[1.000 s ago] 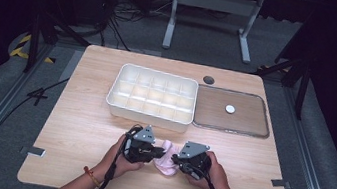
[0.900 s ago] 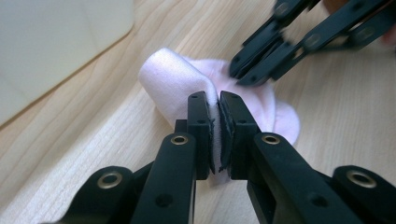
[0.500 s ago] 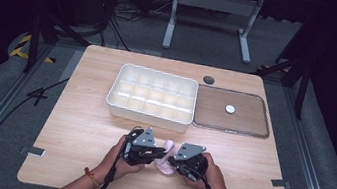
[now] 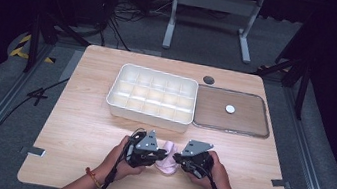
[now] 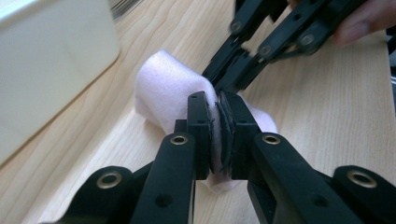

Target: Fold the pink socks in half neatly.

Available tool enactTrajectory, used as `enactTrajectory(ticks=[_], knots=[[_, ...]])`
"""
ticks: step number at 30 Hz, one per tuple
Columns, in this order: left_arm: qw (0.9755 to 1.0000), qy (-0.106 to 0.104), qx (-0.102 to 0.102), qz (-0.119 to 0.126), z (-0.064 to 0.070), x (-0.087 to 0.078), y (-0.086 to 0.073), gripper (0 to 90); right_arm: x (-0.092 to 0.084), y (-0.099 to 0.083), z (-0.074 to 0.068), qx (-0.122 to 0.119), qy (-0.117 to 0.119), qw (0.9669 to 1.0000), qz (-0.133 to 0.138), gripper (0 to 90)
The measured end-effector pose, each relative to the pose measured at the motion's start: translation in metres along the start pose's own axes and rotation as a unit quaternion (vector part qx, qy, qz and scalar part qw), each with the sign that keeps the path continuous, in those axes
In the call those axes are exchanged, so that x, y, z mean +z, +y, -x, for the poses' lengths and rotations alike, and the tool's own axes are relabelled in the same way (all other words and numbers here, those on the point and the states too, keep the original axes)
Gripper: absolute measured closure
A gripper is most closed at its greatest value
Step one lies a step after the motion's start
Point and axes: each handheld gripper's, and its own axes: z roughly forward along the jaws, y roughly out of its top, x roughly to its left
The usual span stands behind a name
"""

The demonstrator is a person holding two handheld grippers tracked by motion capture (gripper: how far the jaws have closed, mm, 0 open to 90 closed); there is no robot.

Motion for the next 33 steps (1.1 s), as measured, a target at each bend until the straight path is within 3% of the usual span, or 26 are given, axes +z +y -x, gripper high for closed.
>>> enactTrajectory(ticks=[1,3,9,13,19,22,28,30,33], knots=[[0.9999,0.004,0.014,-0.005,0.002,0.002,0.001,82.9,0.0,0.001,0.0,-0.003,-0.002,1.0,-0.002,86.1],[0.9997,0.006,0.02,-0.008,0.005,0.004,0.002,82.4,0.001,0.0,-0.001,-0.006,-0.004,1.0,-0.003,86.2],[0.9992,0.003,0.028,-0.028,0.011,0.015,0.002,81.4,-0.002,-0.004,0.007,0.011,0.024,0.9996,0.012,87.4],[0.999,0.005,0.03,-0.034,0.012,0.017,0.002,81.0,-0.009,-0.004,0.014,0.017,0.02,0.9995,0.017,89.3],[0.9982,0.012,0.04,-0.044,0.016,0.022,0.003,81.0,-0.027,0.005,0.018,0.026,-0.002,0.9966,0.078,87.2],[0.9972,0.018,0.05,-0.052,0.018,0.023,0.004,81.2,-0.027,0.01,0.012,0.021,0.008,0.995,0.098,85.8],[0.9967,0.02,0.057,-0.053,0.018,0.024,0.005,81.7,-0.015,0.015,0.004,-0.009,0.005,0.9968,0.08,88.5],[0.997,0.018,0.055,-0.052,0.019,0.024,0.005,81.6,-0.013,0.015,0.004,-0.007,0.008,0.9968,0.079,88.6],[0.9967,0.017,0.059,-0.054,0.02,0.024,0.005,81.1,-0.005,0.011,0.005,-0.009,0.004,0.9986,0.052,88.5]])
